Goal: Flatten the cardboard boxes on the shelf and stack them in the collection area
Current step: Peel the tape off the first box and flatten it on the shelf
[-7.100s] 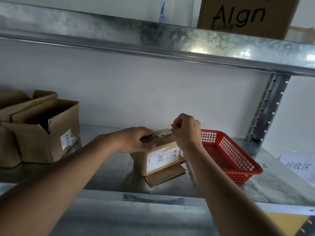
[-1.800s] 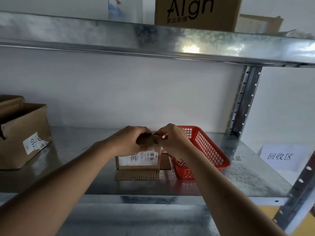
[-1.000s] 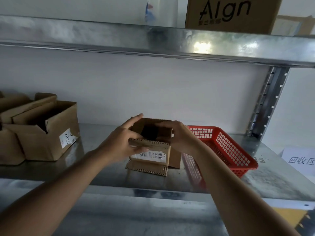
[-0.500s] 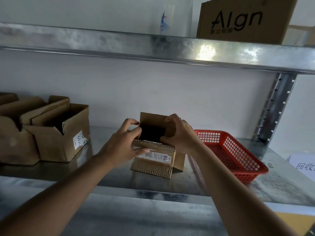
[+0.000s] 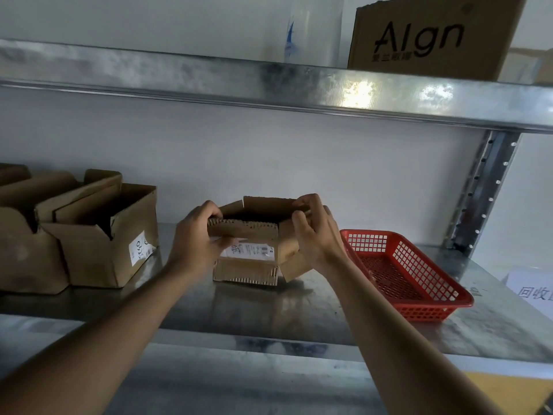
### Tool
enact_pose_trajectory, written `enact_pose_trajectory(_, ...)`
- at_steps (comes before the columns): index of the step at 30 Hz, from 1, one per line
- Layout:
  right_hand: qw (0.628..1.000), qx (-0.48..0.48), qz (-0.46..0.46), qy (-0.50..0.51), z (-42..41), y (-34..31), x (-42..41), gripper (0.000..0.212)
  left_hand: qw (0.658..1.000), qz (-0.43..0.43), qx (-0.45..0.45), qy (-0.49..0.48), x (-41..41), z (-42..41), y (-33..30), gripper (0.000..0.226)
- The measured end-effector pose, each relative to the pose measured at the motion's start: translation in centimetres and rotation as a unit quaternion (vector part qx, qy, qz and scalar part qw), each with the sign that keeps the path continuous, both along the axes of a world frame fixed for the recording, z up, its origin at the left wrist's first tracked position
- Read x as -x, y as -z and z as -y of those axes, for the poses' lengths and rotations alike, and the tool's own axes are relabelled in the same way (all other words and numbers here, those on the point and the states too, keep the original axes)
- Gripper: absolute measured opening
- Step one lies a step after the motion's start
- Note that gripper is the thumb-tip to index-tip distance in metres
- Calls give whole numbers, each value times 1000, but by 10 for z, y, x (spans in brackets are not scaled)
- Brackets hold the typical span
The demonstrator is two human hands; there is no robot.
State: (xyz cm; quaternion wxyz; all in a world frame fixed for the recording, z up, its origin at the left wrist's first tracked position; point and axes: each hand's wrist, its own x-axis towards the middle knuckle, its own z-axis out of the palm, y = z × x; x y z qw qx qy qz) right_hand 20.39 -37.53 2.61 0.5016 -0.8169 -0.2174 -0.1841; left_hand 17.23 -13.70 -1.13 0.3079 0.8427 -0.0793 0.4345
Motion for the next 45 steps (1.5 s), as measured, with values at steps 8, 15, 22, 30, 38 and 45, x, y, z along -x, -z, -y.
enact_pose_trajectory(8, 995, 29, -81, 46, 4, 13, -18, 42, 978, -69, 181, 78, -10, -13, -8, 78)
enact_pose_trajectory(15, 994, 27, -54, 91, 7, 29, -21, 25, 989, -85, 104, 66, -6, -1, 4, 82)
enact_pose_trajectory(22, 981, 80, -112, 140, 3, 39, -25, 50, 961, -275, -12, 30, -8, 6, 25, 60)
enact_pose_trajectory(30, 954, 219, -172, 109, -6, 69, -15, 57, 903, -409, -133, -5, -7, 11, 52, 66)
enact_pose_trajectory(38, 927, 355, -113, 46, -7, 99, -16, 36, 910, -354, -217, 0, -1, 22, 68, 44)
enact_pose_trajectory(45, 887, 455, -36, -71, -9, 113, -9, 65, 878, -372, -299, 24, 2, 15, 74, 63)
